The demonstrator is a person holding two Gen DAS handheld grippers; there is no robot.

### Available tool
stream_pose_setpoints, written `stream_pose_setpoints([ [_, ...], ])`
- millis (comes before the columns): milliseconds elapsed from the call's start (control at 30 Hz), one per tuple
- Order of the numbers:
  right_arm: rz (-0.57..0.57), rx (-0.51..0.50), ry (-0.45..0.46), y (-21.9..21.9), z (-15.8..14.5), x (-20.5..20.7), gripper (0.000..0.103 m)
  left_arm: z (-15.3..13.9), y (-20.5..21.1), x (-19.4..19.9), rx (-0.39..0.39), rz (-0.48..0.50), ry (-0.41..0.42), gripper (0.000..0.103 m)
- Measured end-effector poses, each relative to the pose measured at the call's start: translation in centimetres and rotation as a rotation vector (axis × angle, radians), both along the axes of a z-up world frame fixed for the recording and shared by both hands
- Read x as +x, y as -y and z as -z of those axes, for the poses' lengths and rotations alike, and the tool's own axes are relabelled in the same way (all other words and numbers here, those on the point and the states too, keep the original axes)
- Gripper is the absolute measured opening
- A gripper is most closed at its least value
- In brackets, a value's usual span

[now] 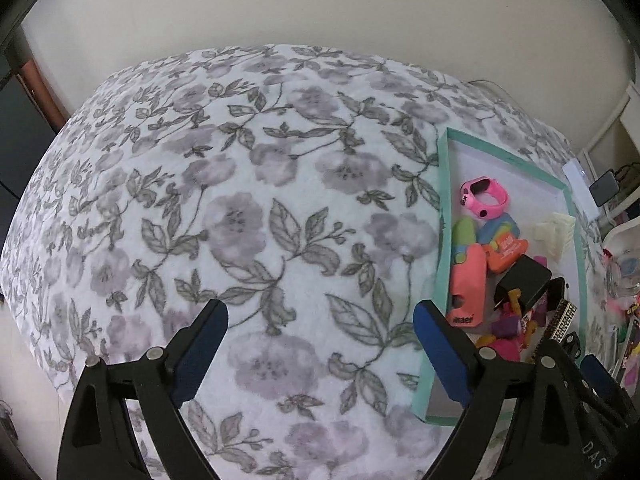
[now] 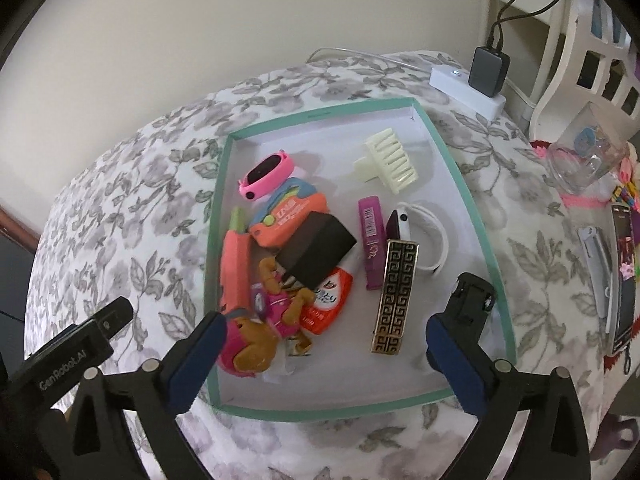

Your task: Organize rigid objects

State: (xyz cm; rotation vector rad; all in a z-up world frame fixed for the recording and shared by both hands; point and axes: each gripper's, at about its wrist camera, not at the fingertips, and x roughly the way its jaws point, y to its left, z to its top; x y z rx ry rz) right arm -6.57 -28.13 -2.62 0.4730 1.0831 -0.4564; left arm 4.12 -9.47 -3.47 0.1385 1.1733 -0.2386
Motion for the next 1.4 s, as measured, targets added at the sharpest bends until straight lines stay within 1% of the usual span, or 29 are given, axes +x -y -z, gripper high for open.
stream_pose_setpoints([
  [100, -0.013, -0.002, 0.005, -0.5, -0.1, -0.2, 0.102, -0.4, -0.4, -0.2, 0.004, 0.002, 0.008, 0.095],
  [200, -0.019, -0.018, 0.006, -1.0, -0.3, -0.6, 0.102, -1.2, -0.9, -0.7, 0.003, 0.015, 0.035, 0.095],
  [367, -0.027, -0.022, 0.029, -1.7, -1.0, -1.1, 0.102, -2.8, -2.1, -2.2, 0.054, 0.041, 0.094, 0.095],
  [467, -0.025, -0.033, 0.031, -2.0, -1.2, -1.6, 0.102, -3.3, -3.0, -2.9, 0.058, 0.053, 0.111, 0.095],
  [633, -0.031, -0.055, 0.031, -2.7, -1.6, -2.3, 0.102, -3.5, -4.1, -3.9, 0.084, 0.066, 0.122, 0.095],
  [767, -0.037, -0.068, 0.043, -3.2, -2.0, -2.9, 0.102, -3.8, -4.9, -4.5, 0.052, 0.066, 0.110, 0.095],
  [900, -0.052, -0.076, 0.053, -3.9, -2.4, -3.3, 0.102, -4.1, -5.3, -5.0, 0.067, 0.067, 0.122, 0.095],
  [1033, -0.077, -0.097, 0.047, -4.9, -2.5, -3.4, 0.102, -4.3, -5.5, -5.6, 0.064, 0.080, 0.128, 0.095],
  [1267, -0.088, -0.112, 0.062, -5.7, -3.0, -3.8, 0.102, -4.7, -6.0, -6.3, 0.082, 0.079, 0.156, 0.095],
  [1400, -0.087, -0.119, 0.064, -5.9, -3.1, -3.9, 0.102, -4.8, -6.4, -6.5, 0.075, 0.078, 0.157, 0.095],
])
